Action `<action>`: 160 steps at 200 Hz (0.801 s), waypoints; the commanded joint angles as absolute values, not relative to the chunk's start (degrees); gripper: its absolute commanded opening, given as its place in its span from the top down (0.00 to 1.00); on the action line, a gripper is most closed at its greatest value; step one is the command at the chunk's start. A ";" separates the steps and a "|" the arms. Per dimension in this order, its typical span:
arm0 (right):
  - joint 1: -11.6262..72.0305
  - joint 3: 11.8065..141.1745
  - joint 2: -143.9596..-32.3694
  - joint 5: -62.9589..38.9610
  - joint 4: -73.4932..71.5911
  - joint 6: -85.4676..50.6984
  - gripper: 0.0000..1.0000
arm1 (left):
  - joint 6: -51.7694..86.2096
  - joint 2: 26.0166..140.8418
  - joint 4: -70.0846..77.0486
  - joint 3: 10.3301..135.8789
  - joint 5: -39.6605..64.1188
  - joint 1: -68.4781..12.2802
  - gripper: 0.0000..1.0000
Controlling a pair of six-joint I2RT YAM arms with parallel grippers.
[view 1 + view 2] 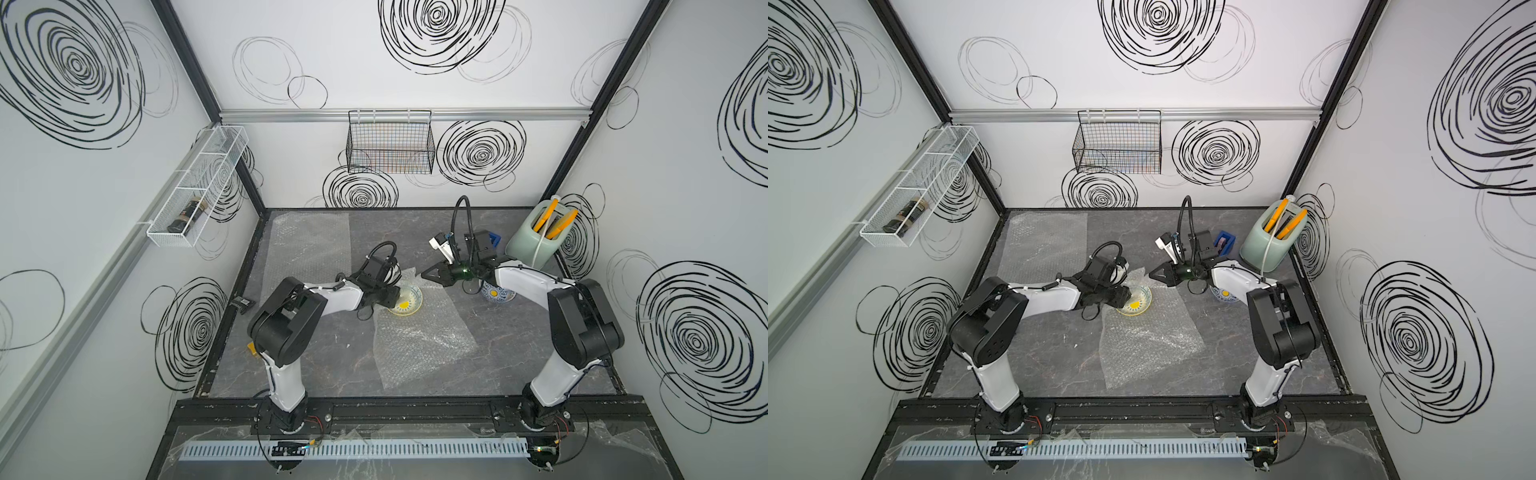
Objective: Wrap bowls in bubble wrap
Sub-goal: Wrap the bowl in bubble wrap.
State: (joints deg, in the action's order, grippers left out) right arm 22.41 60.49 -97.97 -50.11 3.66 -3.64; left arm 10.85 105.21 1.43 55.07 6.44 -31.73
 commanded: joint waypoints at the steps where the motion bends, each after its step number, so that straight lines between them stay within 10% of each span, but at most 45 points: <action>1: 27.34 59.50 -96.63 -49.50 1.06 -8.52 1.00 | 12.50 103.21 2.51 53.79 6.97 -32.15 0.45; 160: 35.42 60.34 -107.72 -37.23 4.57 -5.64 1.00 | 25.72 95.37 9.71 46.23 16.11 -31.74 0.32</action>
